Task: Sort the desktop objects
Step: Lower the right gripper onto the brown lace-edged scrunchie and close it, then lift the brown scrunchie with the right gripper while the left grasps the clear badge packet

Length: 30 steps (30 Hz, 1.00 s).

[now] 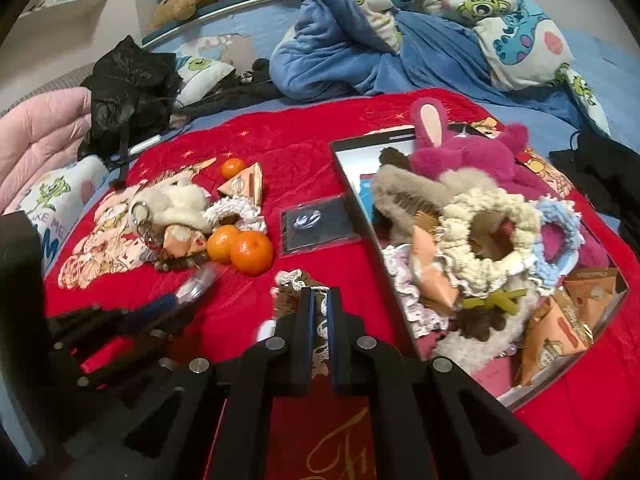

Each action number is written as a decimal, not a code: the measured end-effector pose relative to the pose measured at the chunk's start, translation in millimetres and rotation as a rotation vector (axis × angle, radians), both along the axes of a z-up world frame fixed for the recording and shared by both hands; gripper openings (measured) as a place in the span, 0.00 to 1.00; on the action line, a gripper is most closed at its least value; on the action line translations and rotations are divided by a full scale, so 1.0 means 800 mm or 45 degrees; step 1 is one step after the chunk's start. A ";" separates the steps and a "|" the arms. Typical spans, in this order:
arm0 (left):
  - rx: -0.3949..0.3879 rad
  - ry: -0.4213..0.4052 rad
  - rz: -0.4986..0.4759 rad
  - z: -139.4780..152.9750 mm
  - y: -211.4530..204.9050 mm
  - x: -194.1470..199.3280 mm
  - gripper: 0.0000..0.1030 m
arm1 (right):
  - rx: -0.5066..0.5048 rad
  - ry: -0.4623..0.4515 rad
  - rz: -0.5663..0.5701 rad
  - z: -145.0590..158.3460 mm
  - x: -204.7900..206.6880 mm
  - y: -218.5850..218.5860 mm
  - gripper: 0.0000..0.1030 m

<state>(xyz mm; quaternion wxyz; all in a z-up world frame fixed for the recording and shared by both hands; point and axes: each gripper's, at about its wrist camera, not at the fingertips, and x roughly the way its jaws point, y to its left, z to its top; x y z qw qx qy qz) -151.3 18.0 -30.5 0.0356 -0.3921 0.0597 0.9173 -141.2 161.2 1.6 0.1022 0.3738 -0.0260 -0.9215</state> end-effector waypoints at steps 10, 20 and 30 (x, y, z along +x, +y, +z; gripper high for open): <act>0.057 -0.054 -0.017 -0.013 -0.001 -0.006 0.11 | -0.019 0.002 -0.013 0.004 0.007 0.020 0.07; -0.083 -0.043 0.015 -0.031 0.007 -0.010 0.50 | -0.035 -0.017 0.012 -0.001 0.002 0.017 0.07; -0.087 -0.065 0.004 -0.043 0.004 -0.036 0.76 | -0.061 -0.039 0.013 -0.007 -0.005 0.015 0.07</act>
